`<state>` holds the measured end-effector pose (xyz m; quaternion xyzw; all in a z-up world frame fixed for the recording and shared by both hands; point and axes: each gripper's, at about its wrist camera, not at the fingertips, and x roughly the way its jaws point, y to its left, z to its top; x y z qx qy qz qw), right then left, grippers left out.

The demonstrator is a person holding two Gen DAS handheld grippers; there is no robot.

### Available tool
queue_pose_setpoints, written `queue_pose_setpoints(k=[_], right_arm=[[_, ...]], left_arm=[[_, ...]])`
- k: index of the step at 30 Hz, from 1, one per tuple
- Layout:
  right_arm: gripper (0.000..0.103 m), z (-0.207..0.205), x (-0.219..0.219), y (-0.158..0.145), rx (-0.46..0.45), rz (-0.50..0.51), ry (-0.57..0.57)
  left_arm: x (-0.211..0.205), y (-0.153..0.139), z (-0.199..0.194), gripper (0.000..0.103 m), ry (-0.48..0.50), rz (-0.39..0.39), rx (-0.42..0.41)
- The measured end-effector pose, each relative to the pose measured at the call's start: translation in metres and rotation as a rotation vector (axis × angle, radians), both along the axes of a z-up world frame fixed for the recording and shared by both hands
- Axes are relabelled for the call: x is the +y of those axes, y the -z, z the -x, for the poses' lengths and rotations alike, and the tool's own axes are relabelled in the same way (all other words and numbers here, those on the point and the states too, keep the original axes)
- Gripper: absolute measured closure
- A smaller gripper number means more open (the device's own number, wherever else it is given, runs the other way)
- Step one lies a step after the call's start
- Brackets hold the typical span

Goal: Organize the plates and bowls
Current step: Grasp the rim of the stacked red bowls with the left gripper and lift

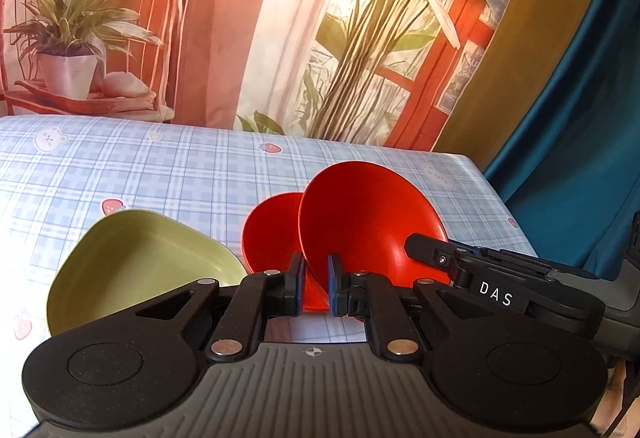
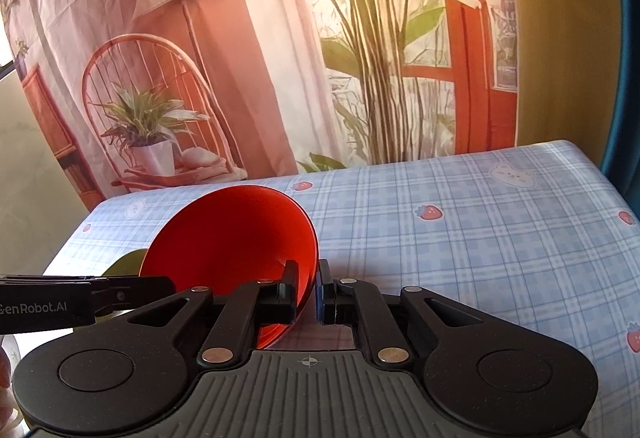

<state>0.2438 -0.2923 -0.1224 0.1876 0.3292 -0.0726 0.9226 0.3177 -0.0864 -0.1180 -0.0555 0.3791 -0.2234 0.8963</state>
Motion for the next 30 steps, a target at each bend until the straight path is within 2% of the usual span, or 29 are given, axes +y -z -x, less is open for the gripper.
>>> queue_pose_setpoints(k=[12,25,30], right_arm=[[0.094,-0.041,0.005,0.013,0.032,0.015,-0.025],[0.09,-0.049,0.011,0.033,0.066,0.06,-0.024],[0.09,-0.048,0.007,0.04,0.084,0.053,-0.013]], left_arm=[[0.002,0.01,-0.031,0.091,-0.023,-0.046,0.011],[0.0,0.03,-0.043,0.09,-0.03,-0.114,0.027],[0.004,0.032,-0.047,0.09,-0.035,-0.11,0.04]])
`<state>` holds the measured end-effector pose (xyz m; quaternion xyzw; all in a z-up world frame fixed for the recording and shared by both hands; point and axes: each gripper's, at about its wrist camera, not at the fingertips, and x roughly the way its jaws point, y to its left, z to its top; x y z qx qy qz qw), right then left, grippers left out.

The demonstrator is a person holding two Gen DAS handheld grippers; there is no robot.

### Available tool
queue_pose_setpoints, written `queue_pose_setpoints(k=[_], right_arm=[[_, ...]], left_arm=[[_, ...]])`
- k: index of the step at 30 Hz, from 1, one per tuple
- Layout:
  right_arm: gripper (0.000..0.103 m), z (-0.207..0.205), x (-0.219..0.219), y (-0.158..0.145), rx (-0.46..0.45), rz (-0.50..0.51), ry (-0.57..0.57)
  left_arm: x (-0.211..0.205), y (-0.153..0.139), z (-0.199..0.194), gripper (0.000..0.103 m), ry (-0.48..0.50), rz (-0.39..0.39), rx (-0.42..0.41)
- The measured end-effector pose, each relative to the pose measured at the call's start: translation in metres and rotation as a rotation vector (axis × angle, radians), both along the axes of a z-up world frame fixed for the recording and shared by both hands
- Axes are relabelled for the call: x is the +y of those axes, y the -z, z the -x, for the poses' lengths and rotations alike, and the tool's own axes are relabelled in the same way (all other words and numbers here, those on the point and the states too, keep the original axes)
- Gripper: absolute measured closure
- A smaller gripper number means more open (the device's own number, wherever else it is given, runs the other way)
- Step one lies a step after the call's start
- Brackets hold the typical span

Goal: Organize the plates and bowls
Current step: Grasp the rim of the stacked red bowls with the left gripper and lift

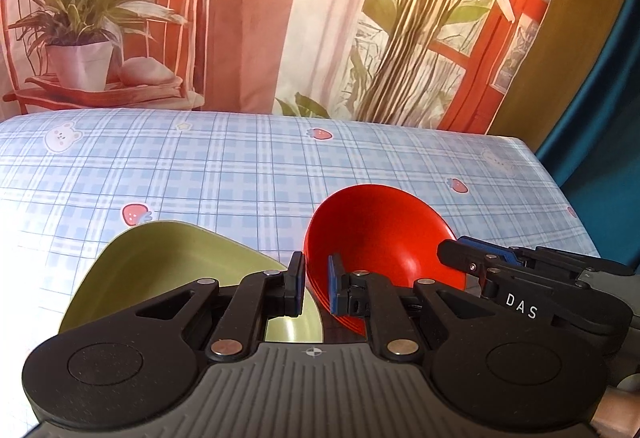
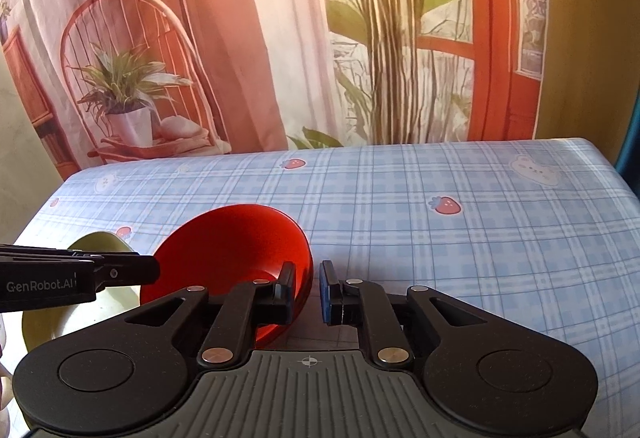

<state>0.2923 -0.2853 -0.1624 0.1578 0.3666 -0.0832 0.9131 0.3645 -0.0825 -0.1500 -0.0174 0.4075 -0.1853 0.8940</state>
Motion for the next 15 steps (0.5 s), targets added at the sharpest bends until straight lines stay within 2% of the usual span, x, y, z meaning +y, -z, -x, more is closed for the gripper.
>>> queue_pose_setpoints(k=[15], right_arm=[[0.09,0.006,-0.001,0.015,0.002,-0.041,-0.006]], left_arm=[[-0.005,0.002,0.001,0.09,0.012,0.006,0.012]])
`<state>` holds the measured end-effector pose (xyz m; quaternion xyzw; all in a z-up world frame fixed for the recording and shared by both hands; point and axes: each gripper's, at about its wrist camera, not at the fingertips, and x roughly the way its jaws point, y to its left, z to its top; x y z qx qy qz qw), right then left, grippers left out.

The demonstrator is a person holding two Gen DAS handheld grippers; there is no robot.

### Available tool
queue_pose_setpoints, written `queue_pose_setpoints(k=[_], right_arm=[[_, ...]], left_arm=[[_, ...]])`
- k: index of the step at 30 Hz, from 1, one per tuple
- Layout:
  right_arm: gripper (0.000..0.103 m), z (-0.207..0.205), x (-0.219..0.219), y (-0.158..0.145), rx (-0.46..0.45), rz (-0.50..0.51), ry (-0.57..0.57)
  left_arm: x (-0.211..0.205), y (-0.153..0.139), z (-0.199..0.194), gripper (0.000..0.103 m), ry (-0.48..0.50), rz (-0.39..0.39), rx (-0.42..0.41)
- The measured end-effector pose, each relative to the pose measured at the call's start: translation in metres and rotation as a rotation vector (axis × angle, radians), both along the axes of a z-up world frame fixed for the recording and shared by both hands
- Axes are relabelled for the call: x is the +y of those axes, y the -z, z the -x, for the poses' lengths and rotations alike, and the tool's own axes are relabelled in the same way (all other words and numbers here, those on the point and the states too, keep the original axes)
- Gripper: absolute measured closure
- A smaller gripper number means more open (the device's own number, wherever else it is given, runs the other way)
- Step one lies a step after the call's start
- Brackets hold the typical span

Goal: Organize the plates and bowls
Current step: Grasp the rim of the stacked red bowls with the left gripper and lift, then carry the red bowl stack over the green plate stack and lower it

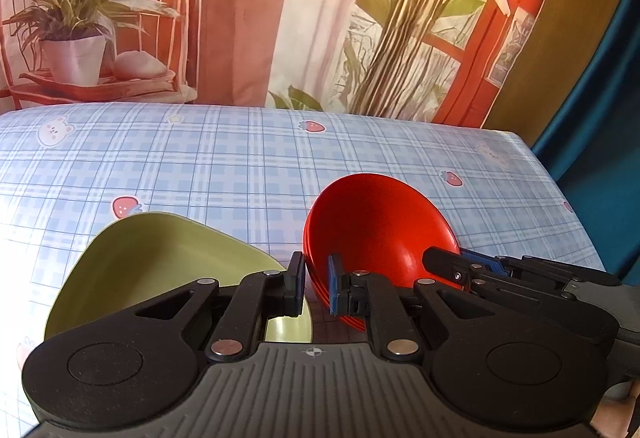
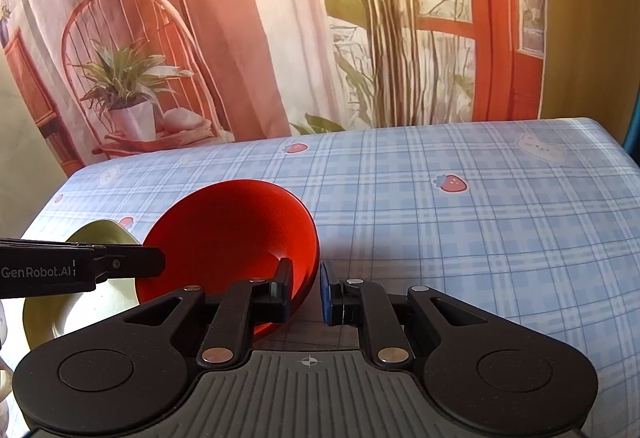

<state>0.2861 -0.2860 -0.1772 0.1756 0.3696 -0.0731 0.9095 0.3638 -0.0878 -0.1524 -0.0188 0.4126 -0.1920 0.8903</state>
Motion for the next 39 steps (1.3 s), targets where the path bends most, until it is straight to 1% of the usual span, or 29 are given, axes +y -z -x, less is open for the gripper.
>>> queue_pose_setpoints(k=[9,14,30,37,39], right_arm=[[0.09,0.007,-0.004,0.01,0.012,-0.044,0.011],[0.09,0.011,-0.006,0.016,0.018,-0.067,0.019],[0.09,0.022,-0.011,0.019,0.017,-0.124,0.064],[0.09,0.027,-0.013,0.018,0.026,-0.129,0.086],[0.09,0.029,-0.012,0.017,0.027,-0.129,0.087]], left_arm=[[-0.003,0.0,0.004,0.09,0.035,0.031,0.01],[-0.008,-0.001,0.009,0.09,0.051,0.026,-0.01],[-0.012,-0.004,0.027,0.09,0.089,-0.003,-0.048],[-0.012,-0.005,0.033,0.09,0.096,-0.007,-0.046],[-0.009,-0.004,0.035,0.09,0.082,0.008,-0.033]])
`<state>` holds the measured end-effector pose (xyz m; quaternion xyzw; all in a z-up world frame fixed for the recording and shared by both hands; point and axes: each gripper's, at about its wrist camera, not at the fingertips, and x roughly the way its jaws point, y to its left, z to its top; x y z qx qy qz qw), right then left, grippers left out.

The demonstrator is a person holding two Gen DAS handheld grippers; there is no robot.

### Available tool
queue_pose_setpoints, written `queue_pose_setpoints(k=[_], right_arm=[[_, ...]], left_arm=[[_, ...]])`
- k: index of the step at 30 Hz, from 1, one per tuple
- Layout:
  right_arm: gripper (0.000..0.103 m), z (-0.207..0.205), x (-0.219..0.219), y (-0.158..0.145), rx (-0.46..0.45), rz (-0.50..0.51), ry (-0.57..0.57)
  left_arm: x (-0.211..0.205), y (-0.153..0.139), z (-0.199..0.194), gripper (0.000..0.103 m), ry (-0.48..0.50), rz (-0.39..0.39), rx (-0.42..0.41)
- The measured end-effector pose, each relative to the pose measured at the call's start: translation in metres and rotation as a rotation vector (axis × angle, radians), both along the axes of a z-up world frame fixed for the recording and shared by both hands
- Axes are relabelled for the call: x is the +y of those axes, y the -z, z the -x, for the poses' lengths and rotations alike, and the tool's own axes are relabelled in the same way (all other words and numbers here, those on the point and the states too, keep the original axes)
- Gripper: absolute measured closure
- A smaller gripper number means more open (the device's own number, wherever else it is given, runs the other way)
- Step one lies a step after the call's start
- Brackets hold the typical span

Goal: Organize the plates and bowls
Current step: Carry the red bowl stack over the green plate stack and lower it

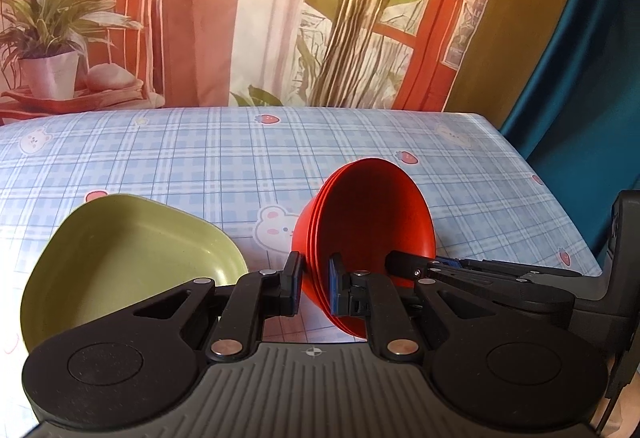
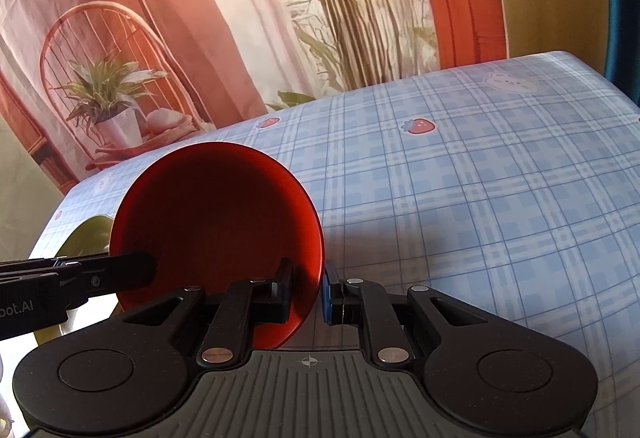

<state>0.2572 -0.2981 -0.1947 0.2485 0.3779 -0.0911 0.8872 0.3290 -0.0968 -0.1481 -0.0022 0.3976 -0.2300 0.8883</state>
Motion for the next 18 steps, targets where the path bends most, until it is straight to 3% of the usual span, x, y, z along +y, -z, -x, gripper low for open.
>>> queue_pose_setpoints(k=[8,18], right_arm=[[0.091,0.006,0.009,-0.009,0.012,0.029,-0.021],[0.091,0.017,0.013,-0.019,0.009,0.031,-0.012]], left_arm=[[0.01,0.007,0.004,0.09,-0.045,0.026,0.062],[0.016,0.008,0.013,0.09,-0.038,0.037,0.08]])
